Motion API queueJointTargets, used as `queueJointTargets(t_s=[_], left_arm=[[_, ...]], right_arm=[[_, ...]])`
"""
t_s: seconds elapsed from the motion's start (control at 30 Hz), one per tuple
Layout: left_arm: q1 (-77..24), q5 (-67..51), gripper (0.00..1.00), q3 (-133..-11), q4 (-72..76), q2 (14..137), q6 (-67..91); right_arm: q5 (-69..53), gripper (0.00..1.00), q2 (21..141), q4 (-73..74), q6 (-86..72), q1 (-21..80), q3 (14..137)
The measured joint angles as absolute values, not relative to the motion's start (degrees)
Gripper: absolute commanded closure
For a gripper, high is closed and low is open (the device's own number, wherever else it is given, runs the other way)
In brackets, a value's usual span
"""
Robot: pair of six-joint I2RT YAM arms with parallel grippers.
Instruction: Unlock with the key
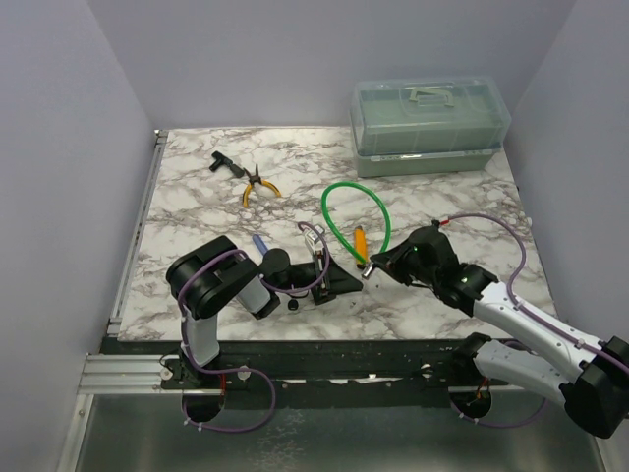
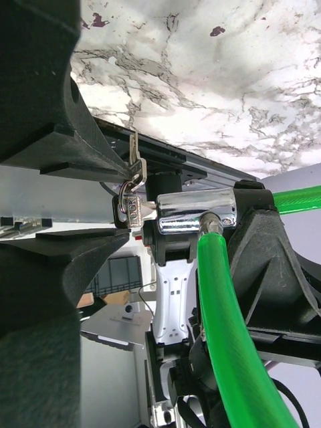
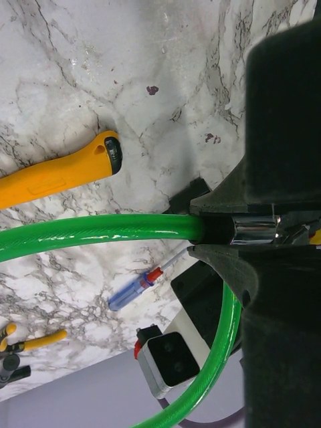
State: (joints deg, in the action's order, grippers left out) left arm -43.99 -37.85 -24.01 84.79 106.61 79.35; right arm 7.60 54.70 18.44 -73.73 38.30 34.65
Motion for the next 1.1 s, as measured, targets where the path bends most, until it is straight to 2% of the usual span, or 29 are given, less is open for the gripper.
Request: queueJointTargets(t_s=[0.3,0.47,0.57,0.67,1.1], left_arm=[[-44.0,-37.5,0.63,-25.0,84.8,107.0,79.5],[-44.0,-37.5,0.75,-25.5,84.8,107.4,79.7],[-44.0,-37.4,0.91,-25.7,84.8,107.6,79.9],[-44.0,-37.4,0.99,-25.7,84.8,107.7,79.9],[-44.0,-37.2,1.0,-25.7,82.4,106.2,75.2]], right_arm=[[6.2,1.0,55.7,16.8,-73.6,38.3,34.2],[5.6,1.0,56.0,16.2,-73.6,38.3,34.1],[5.5,1.0,56.0,16.1,-73.5,38.3,34.1],[5.5,1.0,56.0,16.2,-73.4,38.3,34.1],[6.4,1.0,60.6,25.4,-73.1,38.3,41.1]])
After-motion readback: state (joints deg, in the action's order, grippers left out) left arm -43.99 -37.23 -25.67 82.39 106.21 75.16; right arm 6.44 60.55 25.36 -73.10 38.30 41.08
